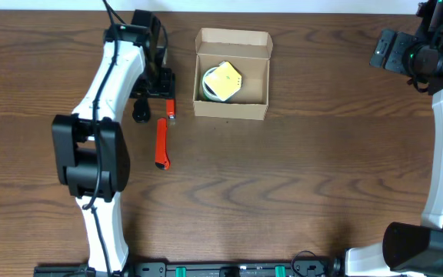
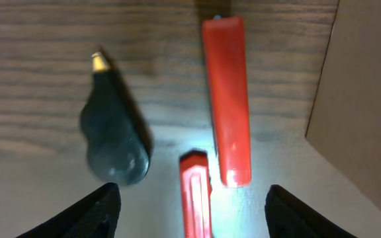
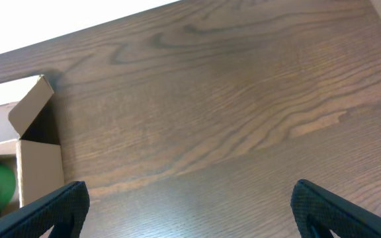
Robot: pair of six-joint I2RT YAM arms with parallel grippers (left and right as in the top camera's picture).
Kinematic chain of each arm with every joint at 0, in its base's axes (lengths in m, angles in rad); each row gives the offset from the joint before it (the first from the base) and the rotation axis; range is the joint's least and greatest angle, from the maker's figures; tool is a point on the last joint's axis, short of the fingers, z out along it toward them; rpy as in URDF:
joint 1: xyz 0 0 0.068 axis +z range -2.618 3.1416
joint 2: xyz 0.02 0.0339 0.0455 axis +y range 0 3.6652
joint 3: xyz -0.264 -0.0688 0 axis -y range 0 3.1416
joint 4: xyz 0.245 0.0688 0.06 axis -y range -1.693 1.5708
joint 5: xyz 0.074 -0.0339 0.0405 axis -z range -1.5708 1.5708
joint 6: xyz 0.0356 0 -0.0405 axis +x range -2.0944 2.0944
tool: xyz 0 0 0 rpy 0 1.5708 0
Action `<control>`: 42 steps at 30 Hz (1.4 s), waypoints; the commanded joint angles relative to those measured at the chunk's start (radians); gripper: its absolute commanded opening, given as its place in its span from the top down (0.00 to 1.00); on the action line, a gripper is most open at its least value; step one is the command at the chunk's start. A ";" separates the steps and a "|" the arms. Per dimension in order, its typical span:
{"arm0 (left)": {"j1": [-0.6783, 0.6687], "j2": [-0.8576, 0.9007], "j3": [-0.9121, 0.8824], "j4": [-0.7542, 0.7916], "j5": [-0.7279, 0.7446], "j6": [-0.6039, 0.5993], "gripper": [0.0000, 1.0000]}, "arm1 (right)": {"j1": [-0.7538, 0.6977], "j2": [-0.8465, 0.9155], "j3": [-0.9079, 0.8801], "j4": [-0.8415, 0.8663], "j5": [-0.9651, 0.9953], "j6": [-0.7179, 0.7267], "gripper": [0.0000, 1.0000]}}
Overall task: Pack container
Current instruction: 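Reach the left gripper to the red marker and grasp it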
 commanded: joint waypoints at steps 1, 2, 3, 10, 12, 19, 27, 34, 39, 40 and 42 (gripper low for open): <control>-0.024 0.017 0.019 0.012 0.018 0.011 0.30 | -0.007 0.007 -0.007 -0.001 0.010 0.002 0.01; -0.031 0.022 0.019 0.020 0.018 0.002 0.30 | -0.007 0.007 -0.007 -0.001 0.010 0.002 0.01; -0.035 0.024 0.019 0.024 0.018 -0.004 0.30 | -0.007 0.007 -0.007 -0.001 0.010 0.002 0.01; -0.059 0.081 0.019 0.031 0.015 -0.028 0.32 | -0.007 0.007 -0.007 -0.001 0.010 0.002 0.01; -0.059 0.095 0.019 0.029 0.014 -0.033 0.34 | -0.007 0.007 -0.007 -0.001 0.010 0.002 0.01; -0.057 0.120 0.019 0.035 0.008 -0.039 0.34 | -0.007 0.007 -0.007 -0.001 0.010 0.002 0.01; -0.057 0.137 0.018 0.059 0.007 -0.046 0.44 | -0.007 0.007 -0.007 -0.001 0.010 0.002 0.01; -0.056 0.139 0.018 0.071 -0.016 -0.046 0.48 | -0.007 0.007 -0.007 -0.001 0.010 0.002 0.01; -0.055 0.139 0.018 0.070 -0.039 -0.045 0.45 | -0.007 0.007 -0.007 -0.001 0.010 0.002 0.01; -0.055 0.139 0.018 0.070 -0.042 -0.045 0.45 | -0.007 0.007 -0.007 -0.001 0.010 0.002 0.01; -0.053 0.139 0.018 0.071 -0.046 -0.045 0.45 | -0.007 0.007 -0.007 -0.001 0.010 0.002 0.01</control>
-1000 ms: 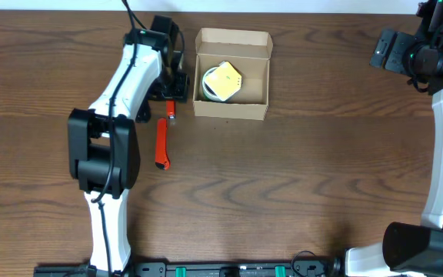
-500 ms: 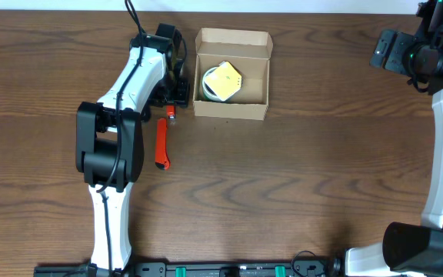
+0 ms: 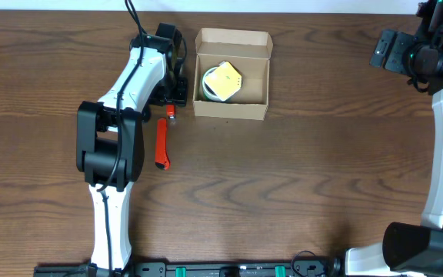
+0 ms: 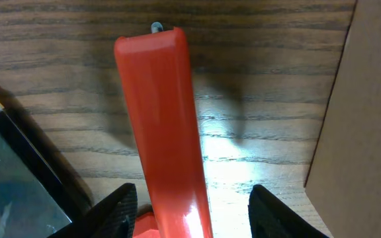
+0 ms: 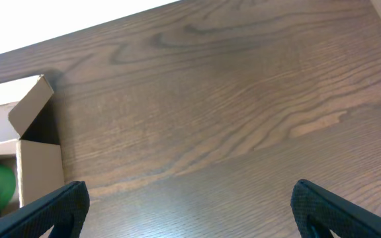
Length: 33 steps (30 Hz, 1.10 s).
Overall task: Pack container
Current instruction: 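Reach the left gripper to the red marker and grasp it, then lift the red marker and carry it over the box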
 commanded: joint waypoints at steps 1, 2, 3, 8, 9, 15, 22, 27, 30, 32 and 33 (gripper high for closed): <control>0.008 0.019 0.017 -0.001 -0.029 -0.008 0.45 | -0.007 0.007 -0.007 -0.001 0.010 0.002 0.01; 0.010 0.019 0.016 0.000 -0.029 -0.008 0.46 | -0.007 0.007 -0.007 -0.001 0.010 0.002 0.01; 0.011 0.019 0.016 0.001 -0.029 -0.008 0.47 | -0.007 0.007 -0.007 -0.001 0.010 0.002 0.01; 0.018 0.019 0.010 0.001 -0.029 -0.008 0.55 | -0.007 0.007 -0.007 -0.001 0.010 0.002 0.01; 0.018 0.019 0.008 0.000 -0.029 -0.007 0.55 | -0.007 0.007 -0.007 -0.001 0.010 0.002 0.01; 0.018 0.019 -0.005 0.000 -0.029 -0.007 0.56 | -0.007 0.007 -0.007 -0.001 0.010 0.002 0.01; 0.018 0.019 -0.008 0.005 0.007 -0.009 0.58 | -0.007 0.007 -0.007 -0.001 0.010 0.002 0.01; 0.018 0.019 -0.009 0.016 0.012 -0.027 0.59 | -0.007 0.007 -0.007 -0.001 0.010 0.002 0.01; 0.018 0.020 -0.010 0.022 0.013 -0.027 0.58 | -0.007 0.007 -0.007 -0.001 0.010 0.002 0.01; 0.018 0.020 -0.010 0.022 0.012 -0.027 0.58 | -0.007 0.007 -0.007 -0.001 0.010 0.002 0.01; 0.018 0.021 -0.011 0.022 0.012 -0.027 0.57 | -0.007 0.007 -0.007 -0.001 0.010 0.002 0.01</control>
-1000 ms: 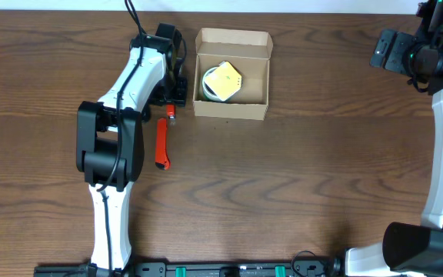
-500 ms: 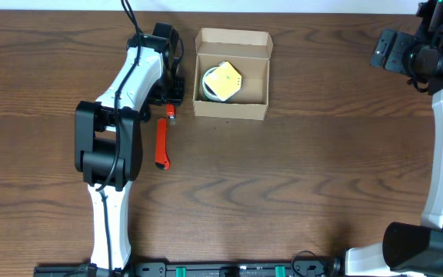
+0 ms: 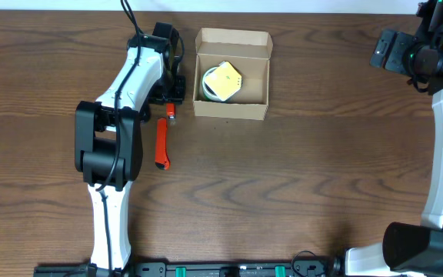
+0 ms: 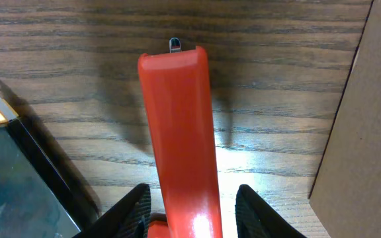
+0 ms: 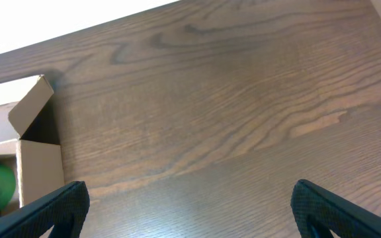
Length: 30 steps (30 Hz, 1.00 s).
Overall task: Pack container
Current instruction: 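Lift the red marker and carry it over the box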
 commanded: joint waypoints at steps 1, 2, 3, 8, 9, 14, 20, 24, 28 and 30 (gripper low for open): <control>0.005 0.021 -0.008 0.000 0.004 -0.007 0.57 | -0.007 0.007 -0.007 -0.001 0.010 0.002 0.01; 0.004 0.023 -0.008 -0.001 0.002 -0.007 0.57 | -0.007 0.007 -0.007 -0.001 0.010 0.002 0.01; 0.004 0.027 -0.008 0.000 0.001 -0.007 0.57 | -0.007 0.007 -0.007 -0.001 0.010 0.002 0.01; 0.004 0.063 -0.008 -0.022 0.002 -0.008 0.58 | -0.007 0.007 -0.007 -0.001 0.010 0.002 0.01; 0.004 0.067 -0.008 -0.026 0.002 -0.008 0.59 | -0.007 0.007 -0.007 -0.001 0.010 0.002 0.01; 0.004 0.079 -0.008 -0.030 0.002 -0.008 0.63 | -0.007 0.007 -0.007 -0.001 0.010 0.002 0.01; 0.004 0.079 -0.008 -0.031 0.002 -0.008 0.75 | -0.007 0.007 -0.007 -0.001 0.010 0.002 0.01; 0.004 0.079 -0.008 -0.035 0.002 -0.008 0.75 | -0.007 0.007 -0.007 -0.001 0.010 0.002 0.01; 0.004 0.078 0.005 -0.051 0.002 -0.008 0.86 | -0.007 0.007 -0.007 -0.001 0.010 0.002 0.01; 0.004 0.078 0.023 -0.065 0.002 -0.007 0.91 | -0.007 0.007 -0.007 -0.001 0.010 0.002 0.01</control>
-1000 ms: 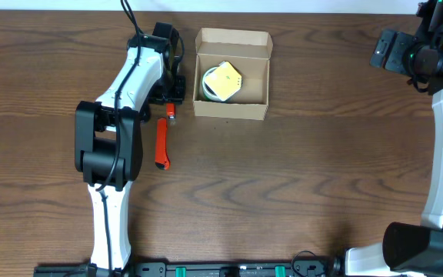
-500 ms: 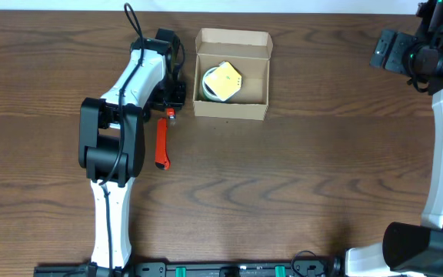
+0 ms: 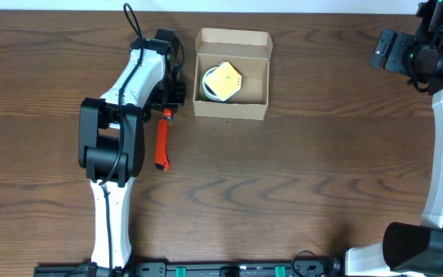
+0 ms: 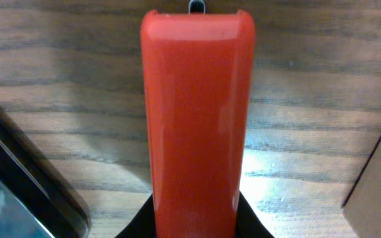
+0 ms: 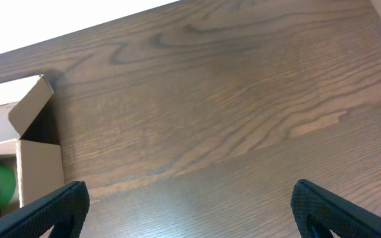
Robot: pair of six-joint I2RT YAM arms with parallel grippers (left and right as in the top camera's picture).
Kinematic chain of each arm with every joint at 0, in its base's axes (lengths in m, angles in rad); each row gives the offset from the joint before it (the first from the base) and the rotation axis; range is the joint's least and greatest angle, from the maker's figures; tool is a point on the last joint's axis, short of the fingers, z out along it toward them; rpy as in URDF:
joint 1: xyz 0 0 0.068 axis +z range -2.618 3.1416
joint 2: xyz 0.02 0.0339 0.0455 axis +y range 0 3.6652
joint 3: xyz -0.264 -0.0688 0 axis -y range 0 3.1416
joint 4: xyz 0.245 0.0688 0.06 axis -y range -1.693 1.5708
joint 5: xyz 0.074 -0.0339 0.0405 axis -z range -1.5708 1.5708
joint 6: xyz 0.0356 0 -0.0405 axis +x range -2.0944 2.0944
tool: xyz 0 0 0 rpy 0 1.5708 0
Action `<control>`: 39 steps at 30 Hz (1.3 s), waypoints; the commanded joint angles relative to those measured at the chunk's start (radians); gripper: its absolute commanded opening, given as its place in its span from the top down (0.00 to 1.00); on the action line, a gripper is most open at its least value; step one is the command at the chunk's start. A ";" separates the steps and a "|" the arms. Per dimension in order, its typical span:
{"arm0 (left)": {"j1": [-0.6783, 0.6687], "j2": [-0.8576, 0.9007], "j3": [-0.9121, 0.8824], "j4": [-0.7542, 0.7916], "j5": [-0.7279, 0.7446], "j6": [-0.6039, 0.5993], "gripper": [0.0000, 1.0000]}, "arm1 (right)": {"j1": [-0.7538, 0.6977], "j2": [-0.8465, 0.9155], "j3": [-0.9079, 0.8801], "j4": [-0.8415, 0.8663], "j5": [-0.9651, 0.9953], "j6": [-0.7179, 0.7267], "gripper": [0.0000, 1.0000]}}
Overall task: Pack container
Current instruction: 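Lift the red marker and carry it over the box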
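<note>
An open cardboard box [image 3: 231,108] sits at the table's far middle with a yellow-and-green item [image 3: 221,81] inside. My left gripper [image 4: 197,221] is low over the table beside the box's left wall and is shut on a red bar-shaped tool [image 4: 197,99]; both fingers press its sides. From overhead only the tool's end [image 3: 168,114] shows below the left gripper [image 3: 168,100]. Whether the tool is off the table cannot be told. My right gripper [image 5: 190,218] hangs open and empty at the far right.
A second, longer red tool [image 3: 161,142] lies on the table just in front of the left gripper. A glossy black object [image 4: 18,185] lies close to the left of the held tool. The box wall [image 4: 379,198] stands close on its right.
My left gripper's fingers stood a little apart on either side of the red tool; now they are shut on it, and the tool looms larger in the left wrist view. The right arm is unchanged.
First my left gripper hung open over the black object and the red tools left of the box. Then it stood over the red tool by the box wall, fingers astride it, then narrower. Now it grips that tool. The right arm stayed still.
</note>
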 commanded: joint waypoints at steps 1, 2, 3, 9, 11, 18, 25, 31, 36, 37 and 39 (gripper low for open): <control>0.003 0.029 0.034 -0.030 0.002 -0.006 0.93 | -0.007 0.007 -0.007 -0.001 0.010 0.002 0.01; 0.003 0.029 0.050 -0.039 0.000 -0.006 0.94 | -0.007 0.007 -0.007 -0.001 0.010 0.002 0.01; 0.003 0.029 0.071 -0.051 -0.005 -0.006 0.94 | -0.007 0.007 -0.007 -0.001 0.010 0.002 0.01; 0.003 0.029 0.207 -0.130 -0.031 -0.005 0.94 | -0.007 0.007 -0.007 -0.001 0.010 0.002 0.01; 0.003 0.029 0.249 -0.156 -0.032 -0.002 0.94 | -0.007 0.007 -0.007 -0.001 0.010 0.002 0.01; 0.003 0.029 0.397 -0.269 -0.077 -0.002 0.94 | -0.007 0.007 -0.007 -0.001 0.010 0.002 0.01; -0.006 0.029 0.612 -0.430 -0.081 -0.002 0.94 | -0.007 0.007 -0.007 -0.001 0.010 0.002 0.01; -0.044 0.029 0.867 -0.596 -0.079 -0.055 0.94 | -0.007 0.007 -0.007 -0.001 0.010 0.002 0.01; -0.126 -0.007 0.947 -0.623 -0.019 -0.120 0.94 | -0.007 0.007 -0.007 -0.001 0.010 0.002 0.01; -0.150 -0.017 0.947 -0.623 -0.020 -0.130 0.94 | -0.007 0.007 -0.007 -0.001 0.010 0.002 0.01; -0.198 -0.023 0.948 -0.623 -0.021 -0.131 0.94 | -0.007 0.007 -0.007 -0.001 0.010 0.002 0.01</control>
